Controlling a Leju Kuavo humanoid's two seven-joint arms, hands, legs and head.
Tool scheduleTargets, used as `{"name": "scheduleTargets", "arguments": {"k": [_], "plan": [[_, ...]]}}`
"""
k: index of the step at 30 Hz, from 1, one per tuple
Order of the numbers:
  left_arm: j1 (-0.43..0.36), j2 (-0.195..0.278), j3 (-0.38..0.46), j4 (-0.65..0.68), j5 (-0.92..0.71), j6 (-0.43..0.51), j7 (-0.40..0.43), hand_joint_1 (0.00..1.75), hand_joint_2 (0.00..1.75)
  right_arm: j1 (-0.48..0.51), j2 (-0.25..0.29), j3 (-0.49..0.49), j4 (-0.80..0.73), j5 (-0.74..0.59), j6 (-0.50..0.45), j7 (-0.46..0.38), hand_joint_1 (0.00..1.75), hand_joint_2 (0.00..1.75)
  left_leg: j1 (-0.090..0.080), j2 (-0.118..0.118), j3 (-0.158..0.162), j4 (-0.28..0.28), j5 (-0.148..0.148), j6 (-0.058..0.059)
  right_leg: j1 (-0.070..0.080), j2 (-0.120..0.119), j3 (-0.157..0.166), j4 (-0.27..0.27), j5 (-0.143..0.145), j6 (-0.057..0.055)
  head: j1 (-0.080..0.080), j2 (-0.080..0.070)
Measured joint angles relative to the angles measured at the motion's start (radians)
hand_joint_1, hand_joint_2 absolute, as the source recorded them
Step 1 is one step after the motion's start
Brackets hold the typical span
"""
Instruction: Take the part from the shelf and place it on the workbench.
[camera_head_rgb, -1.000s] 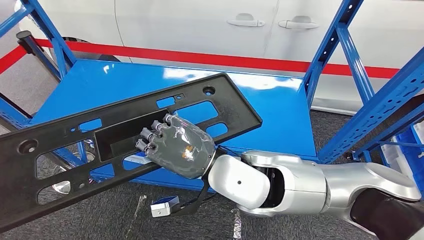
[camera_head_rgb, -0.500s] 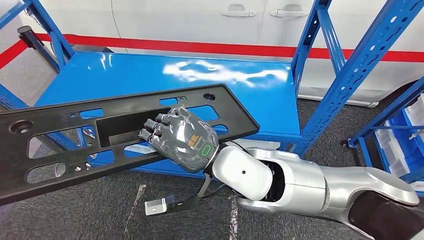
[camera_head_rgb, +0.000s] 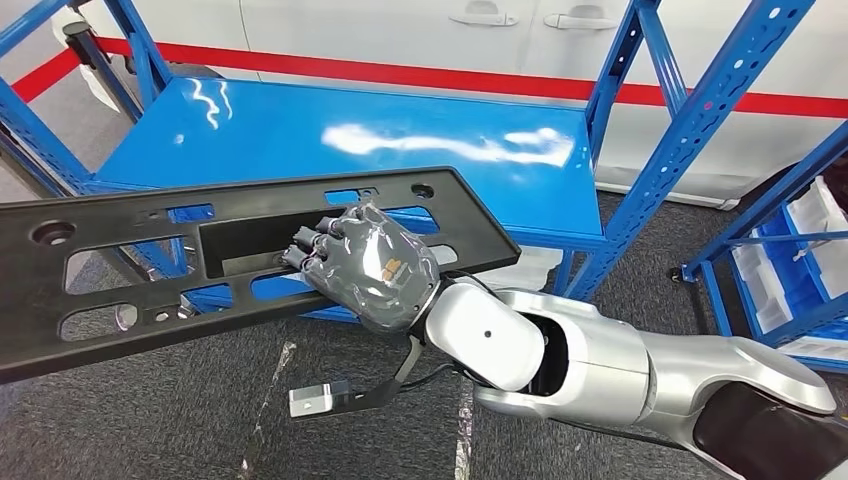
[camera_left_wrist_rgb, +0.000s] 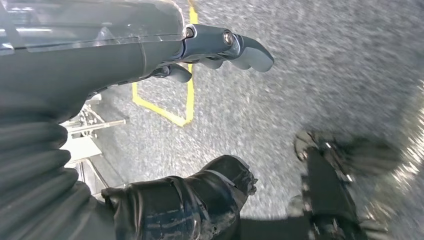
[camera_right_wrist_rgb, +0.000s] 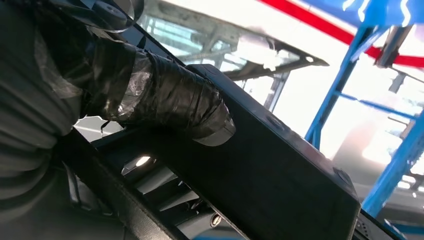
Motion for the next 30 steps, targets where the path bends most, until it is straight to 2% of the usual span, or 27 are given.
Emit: {"name": "scheduleTargets", "arguments": {"k": [1, 2, 3, 4, 5, 6, 8, 9, 10, 11, 12, 13, 14, 15, 16, 17, 18, 19, 20, 21, 23, 24, 25, 26, 28, 29, 30], "plan": [[0.001, 0.0, 0.0, 0.0, 0.0, 0.0, 0.0, 0.0, 1.75, 0.001, 0.0, 0.0, 0.002, -0.001, -0.001, 0.0, 1.75, 1.75, 0.0, 0.0, -0.016, 0.005, 0.009, -0.002, 0.0, 0.0, 0.029, -0.016, 0.026, -0.001, 0.0, 0.0], [0.002, 0.0, 0.0, 0.0, 0.0, 0.0, 0.0, 0.0, 1.75, 0.002, 0.0, 0.0, 0.004, -0.002, -0.001, 0.0, 1.75, 1.75, 0.0, 0.0, -0.031, 0.01, 0.016, -0.004, 0.0, 0.0, 0.074, -0.064, 0.049, -0.004, 0.0, 0.0], [0.003, 0.0, 0.0, 0.0, 0.0, -0.001, 0.0, 0.0, 1.75, 0.002, 0.0, 0.0, 0.006, -0.003, -0.001, 0.0, 1.75, 1.75, -0.001, -0.001, -0.045, 0.018, 0.022, -0.008, 0.003, 0.0, 0.132, -0.136, 0.055, -0.009, 0.0, 0.0], [0.003, 0.0, 0.0, 0.0, 0.0, -0.001, 0.0, 0.0, 1.75, 0.001, 0.0, 0.0, 0.007, -0.003, -0.002, 0.0, 1.75, 1.75, -0.002, -0.001, -0.055, 0.024, 0.028, -0.012, 0.006, -0.001, 0.181, -0.207, 0.049, -0.013, 0.0, 0.0], [0.004, -0.001, 0.0, 0.0, 0.001, -0.002, 0.0, 0.0, 1.75, 0.001, 0.001, -0.001, 0.008, -0.003, -0.002, 0.0, 1.75, 1.75, -0.003, -0.001, -0.061, 0.029, 0.034, -0.017, 0.009, -0.001, 0.215, -0.258, 0.038, -0.016, -0.001, 0.0], [0.005, -0.001, 0.0, 0.0, 0.002, -0.002, 0.0, 0.0, 1.75, 0.001, 0.001, -0.001, 0.01, -0.003, -0.005, 0.0, 1.75, 1.75, -0.002, -0.001, -0.066, 0.029, 0.042, -0.023, 0.013, -0.001, 0.231, -0.289, 0.029, -0.019, -0.001, 0.0], [0.008, 0.0, 0.0, 0.0, 0.004, -0.002, 0.0, 0.0, 1.75, 0.001, 0.001, -0.001, 0.014, -0.001, -0.01, 0.0, 1.75, 1.75, 0.0, -0.002, -0.071, 0.027, 0.052, -0.035, 0.012, -0.002, 0.223, -0.304, 0.043, -0.028, 0.002, 0.0], [0.011, 0.0, 0.0, 0.001, 0.005, -0.002, 0.0, 0.0, 1.75, 0.001, 0.001, -0.001, 0.017, 0.001, -0.014, 0.0, 1.75, 1.75, 0.002, -0.003, -0.079, 0.033, 0.038, -0.042, 0.01, -0.003, 0.216, -0.308, 0.053, -0.034, 0.002, 0.0], [0.015, 0.0, 0.0, 0.001, 0.005, -0.001, 0.0, 0.0, 1.75, 0.002, 0.001, -0.001, 0.019, 0.003, -0.016, 0.0, 1.75, 1.75, 0.004, -0.004, -0.09, 0.057, 0.007, -0.048, 0.006, -0.004, 0.207, -0.312, 0.064, -0.041, 0.002, 0.0], [0.017, -0.001, 0.0, 0.001, 0.006, -0.001, -0.001, 0.0, 1.75, 0.002, 0.001, -0.001, 0.022, 0.005, -0.018, 0.0, 1.75, 1.75, 0.007, -0.004, -0.104, 0.099, -0.039, -0.053, 0.005, -0.005, 0.197, -0.314, 0.075, -0.045, 0.002, 0.0], [0.02, -0.002, 0.0, 0.001, 0.006, -0.001, -0.001, 0.0, 1.75, 0.002, 0.001, -0.001, 0.025, 0.007, -0.02, 0.0, 1.75, 1.75, 0.009, -0.004, -0.12, 0.159, -0.09, -0.059, 0.005, -0.005, 0.186, -0.314, 0.085, -0.048, 0.002, 0.0], [0.021, -0.003, 0.0, 0.001, 0.006, -0.001, -0.002, 0.0, 1.75, 0.002, 0.001, -0.001, 0.027, 0.008, -0.021, 0.0, 1.75, 1.75, 0.011, -0.005, -0.133, 0.223, -0.127, -0.063, 0.004, -0.005, 0.174, -0.313, 0.093, -0.049, 0.001, 0.0], [0.021, -0.003, 0.0, 0.001, 0.006, -0.001, -0.002, 0.0, 1.75, 0.002, 0.001, -0.001, 0.03, 0.008, -0.022, 0.0, 1.75, 1.75, 0.013, -0.005, -0.139, 0.273, -0.142, -0.068, 0.003, -0.005, 0.162, -0.311, 0.102, -0.047, 0.002, 0.0], [0.021, -0.003, 0.0, 0.002, 0.006, -0.001, -0.002, 0.0, 1.75, 0.003, 0.001, -0.001, 0.033, 0.008, -0.023, 0.0, 1.75, 1.75, 0.016, -0.005, -0.131, 0.297, -0.134, -0.072, 0.001, -0.005, 0.149, -0.309, 0.109, -0.044, 0.002, 0.0], [0.021, -0.003, 0.0, 0.002, 0.007, -0.001, -0.002, 0.0, 1.75, 0.003, 0.001, -0.001, 0.035, 0.008, -0.024, 0.0, 1.75, 1.75, 0.018, -0.005, -0.108, 0.285, -0.108, -0.076, -0.002, -0.005, 0.137, -0.305, 0.116, -0.04, 0.002, 0.0], [0.021, -0.003, 0.0, 0.002, 0.007, -0.002, -0.002, 0.0, 1.75, 0.003, 0.001, -0.001, 0.038, 0.008, -0.025, 0.0, 1.75, 1.75, 0.021, -0.004, -0.067, 0.24, -0.077, -0.08, -0.007, -0.006, 0.125, -0.301, 0.122, -0.034, 0.002, 0.0], [0.021, -0.004, 0.0, 0.002, 0.007, -0.002, -0.002, 0.0, 1.75, 0.003, 0.001, -0.001, 0.04, 0.008, -0.026, 0.0, 1.75, 1.75, 0.023, -0.006, -0.019, 0.174, -0.063, -0.085, -0.01, -0.005, 0.115, -0.296, 0.127, -0.027, 0.001, 0.0], [0.02, -0.004, 0.0, 0.002, 0.007, -0.003, -0.002, 0.0, 1.75, 0.003, 0.001, -0.001, 0.042, 0.008, -0.027, 0.0, 1.75, 1.75, 0.022, -0.009, 0.027, 0.106, -0.063, -0.086, -0.011, -0.006, 0.106, -0.292, 0.132, -0.02, 0.0, 0.0], [0.019, -0.005, 0.0, 0.002, 0.007, -0.003, -0.002, 0.0, 1.75, 0.002, 0.002, -0.002, 0.043, 0.007, -0.028, 0.0, 1.75, 1.75, 0.02, -0.013, 0.058, 0.057, -0.07, -0.082, -0.011, -0.006, 0.101, -0.291, 0.139, -0.013, 0.0, 0.0], [0.019, -0.005, 0.0, 0.002, 0.007, -0.003, -0.002, 0.0, 1.75, 0.002, 0.002, -0.002, 0.045, 0.006, -0.031, 0.0, 1.75, 1.75, 0.017, -0.016, 0.071, 0.03, -0.08, -0.077, -0.009, -0.006, 0.099, -0.291, 0.147, -0.006, 0.0, 0.0], [0.02, -0.005, -0.001, 0.002, 0.007, -0.004, -0.003, 0.0, 1.75, 0.002, 0.002, -0.003, 0.05, 0.004, -0.035, -0.001, 1.75, 1.75, 0.016, -0.017, 0.064, 0.023, -0.073, -0.059, -0.008, -0.005, 0.096, -0.296, 0.161, 0.006, 0.001, 0.0], [0.02, -0.005, -0.001, 0.002, 0.007, -0.005, -0.003, 0.0, 1.75, 0.002, 0.002, -0.003, 0.052, 0.003, -0.037, -0.002, 1.75, 1.75, 0.017, -0.016, 0.057, 0.022, -0.065, -0.051, -0.008, -0.005, 0.09, -0.291, 0.153, 0.01, 0.001, 0.0], [0.02, -0.005, -0.001, 0.003, 0.008, -0.006, -0.002, 0.0, 1.75, 0.002, 0.002, -0.003, 0.054, 0.002, -0.037, -0.004, 1.75, 1.75, 0.017, -0.014, 0.047, 0.021, -0.056, -0.039, -0.009, -0.004, 0.08, -0.27, 0.126, 0.013, 0.003, 0.0], [0.02, -0.004, -0.001, 0.003, 0.008, -0.007, -0.002, 0.0, 1.75, 0.002, 0.002, -0.003, 0.056, 0.002, -0.037, -0.006, 1.75, 1.75, 0.016, -0.012, 0.037, 0.02, -0.047, -0.029, -0.008, -0.003, 0.066, -0.23, 0.084, 0.014, 0.005, 0.0], [0.02, -0.003, -0.001, 0.004, 0.011, -0.009, -0.002, 0.0, 1.75, 0.001, 0.001, -0.003, 0.06, 0.001, -0.036, -0.008, 1.75, 1.75, 0.009, -0.011, 0.015, 0.021, -0.029, -0.014, -0.003, -0.002, 0.033, -0.104, -0.012, 0.01, 0.009, 0.0], [0.02, -0.003, -0.001, 0.004, 0.013, -0.01, -0.002, 0.0, 1.75, 0.001, 0.0, -0.003, 0.062, 0.002, -0.036, -0.009, 1.75, 1.75, 0.005, -0.01, 0.003, 0.022, -0.021, -0.01, 0.001, -0.002, 0.023, -0.045, -0.036, 0.006, 0.01, 0.0], [0.021, -0.002, -0.001, 0.005, 0.015, -0.01, -0.001, 0.0, 1.75, 0.001, 0.0, -0.003, 0.064, 0.002, -0.036, -0.009, 1.75, 1.75, 0.0, -0.01, -0.009, 0.024, -0.012, -0.007, 0.006, -0.001, 0.024, -0.009, -0.035, 0.001, 0.01, 0.0]]}}
